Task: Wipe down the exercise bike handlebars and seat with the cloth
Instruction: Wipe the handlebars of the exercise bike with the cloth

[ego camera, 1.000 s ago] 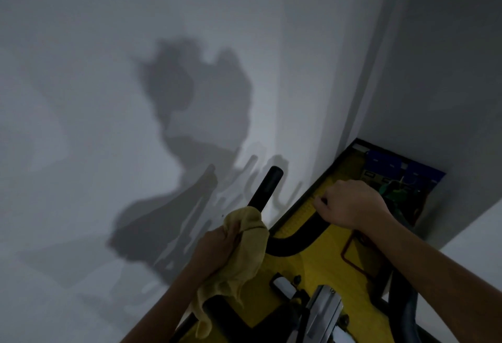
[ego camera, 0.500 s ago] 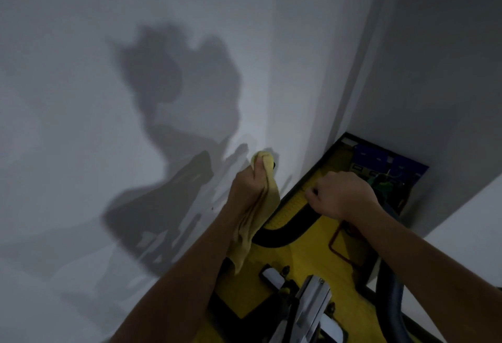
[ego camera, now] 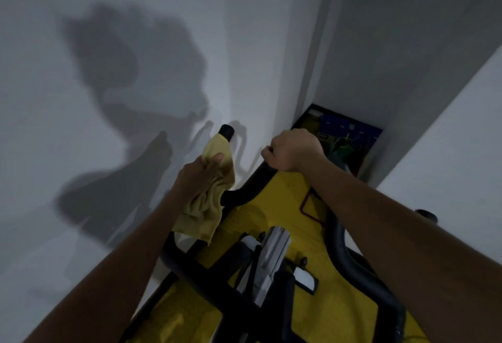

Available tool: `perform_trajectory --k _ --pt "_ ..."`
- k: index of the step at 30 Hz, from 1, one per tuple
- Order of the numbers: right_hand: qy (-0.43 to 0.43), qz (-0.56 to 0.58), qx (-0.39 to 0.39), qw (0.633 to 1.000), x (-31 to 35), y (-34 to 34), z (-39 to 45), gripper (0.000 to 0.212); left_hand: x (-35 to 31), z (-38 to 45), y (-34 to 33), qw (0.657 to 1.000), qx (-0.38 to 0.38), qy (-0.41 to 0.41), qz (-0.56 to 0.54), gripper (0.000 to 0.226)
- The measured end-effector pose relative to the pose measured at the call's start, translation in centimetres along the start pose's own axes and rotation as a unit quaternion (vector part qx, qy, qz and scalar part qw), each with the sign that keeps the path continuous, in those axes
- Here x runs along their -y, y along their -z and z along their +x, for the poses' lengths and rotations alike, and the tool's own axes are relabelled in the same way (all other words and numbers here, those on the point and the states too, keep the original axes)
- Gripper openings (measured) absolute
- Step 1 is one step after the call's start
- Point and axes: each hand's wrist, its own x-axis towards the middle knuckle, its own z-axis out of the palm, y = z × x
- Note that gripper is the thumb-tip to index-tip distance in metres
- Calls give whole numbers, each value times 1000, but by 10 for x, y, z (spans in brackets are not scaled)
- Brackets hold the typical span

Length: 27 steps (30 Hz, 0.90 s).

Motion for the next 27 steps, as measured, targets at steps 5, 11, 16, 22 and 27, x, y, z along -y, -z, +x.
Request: perform_trajectory --k 5,11,16,22,27 --pt "-16 2 -8 1000 0 -3 -4 58 16 -23 3 998 62 28 -5 76" --pt "-11 -9 -15 1000 0 -6 -2 56 7 -22 5 994 57 -15 -87 65" --pt "-5 -16 -20 1000 -2 -7 -1 58 -36 7 -9 993 -86 -61 -62 65" --pt "-8 -17 -21 1000 -2 -9 0 58 -58 40 -7 982 -107 -87 -127 69" --pt "-2 -10 -28 1000 -2 -7 0 58 -56 49 1 982 2 40 -184 105"
